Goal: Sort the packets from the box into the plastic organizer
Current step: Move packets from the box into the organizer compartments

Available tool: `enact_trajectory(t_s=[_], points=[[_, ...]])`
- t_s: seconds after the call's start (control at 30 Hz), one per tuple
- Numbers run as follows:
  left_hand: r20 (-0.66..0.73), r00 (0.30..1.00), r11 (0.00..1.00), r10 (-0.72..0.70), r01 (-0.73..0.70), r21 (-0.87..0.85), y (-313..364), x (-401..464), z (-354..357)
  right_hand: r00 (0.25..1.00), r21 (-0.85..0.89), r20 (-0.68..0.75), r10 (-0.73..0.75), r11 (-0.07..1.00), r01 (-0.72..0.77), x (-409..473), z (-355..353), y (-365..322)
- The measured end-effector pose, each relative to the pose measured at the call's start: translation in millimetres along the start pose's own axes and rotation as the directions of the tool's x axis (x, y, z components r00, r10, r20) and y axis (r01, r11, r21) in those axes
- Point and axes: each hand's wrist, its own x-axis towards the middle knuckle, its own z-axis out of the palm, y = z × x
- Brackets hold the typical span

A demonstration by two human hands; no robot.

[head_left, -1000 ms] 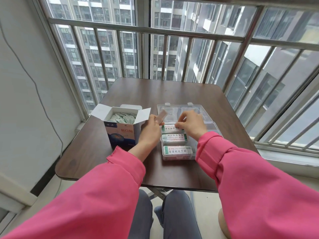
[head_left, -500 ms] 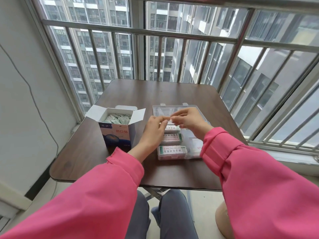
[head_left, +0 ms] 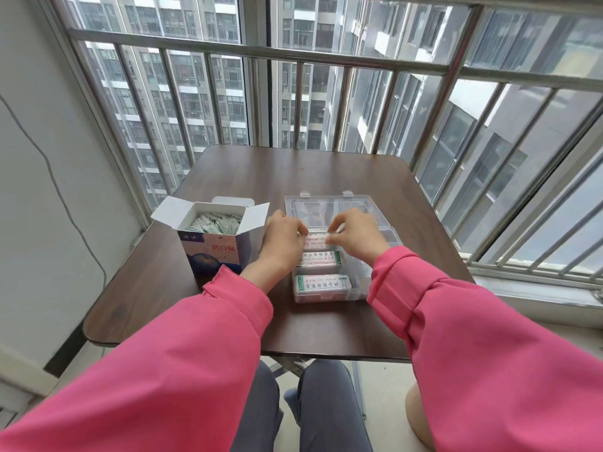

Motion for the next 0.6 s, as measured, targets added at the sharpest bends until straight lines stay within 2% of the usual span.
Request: enact_trajectory(t_s=[0.2,0.3,0.43,0.6], points=[[-0.003,0.996,0.991,-0.091,0.091,0.102,1.6,0.2,-3.7,1.0,-0.199,0.019,-0.008,0.98,0.012,6.5,1.2,-4.0],[-0.002,0.995,0.986,-0.104,0.103,0.127,2.0,-0.6,-3.2,0.999,-0.233,0.052,0.0,0.972,0.013,8.0,0.5,-4.7],[-0.015,0.995,0.99,-0.103,0.104,0.096,2.8,-3.7,-0.8,0.997,-0.168,0.072,-0.027,0.985,0.039,5.5,-2.5,-4.1],[-0.064,0.998,0.998,-0.026,0.029,0.055,5.8,-14.8,1.1,0.999,0.03,-0.009,-0.041,0.999,0.041,-5.0,-12.6,-9.6]])
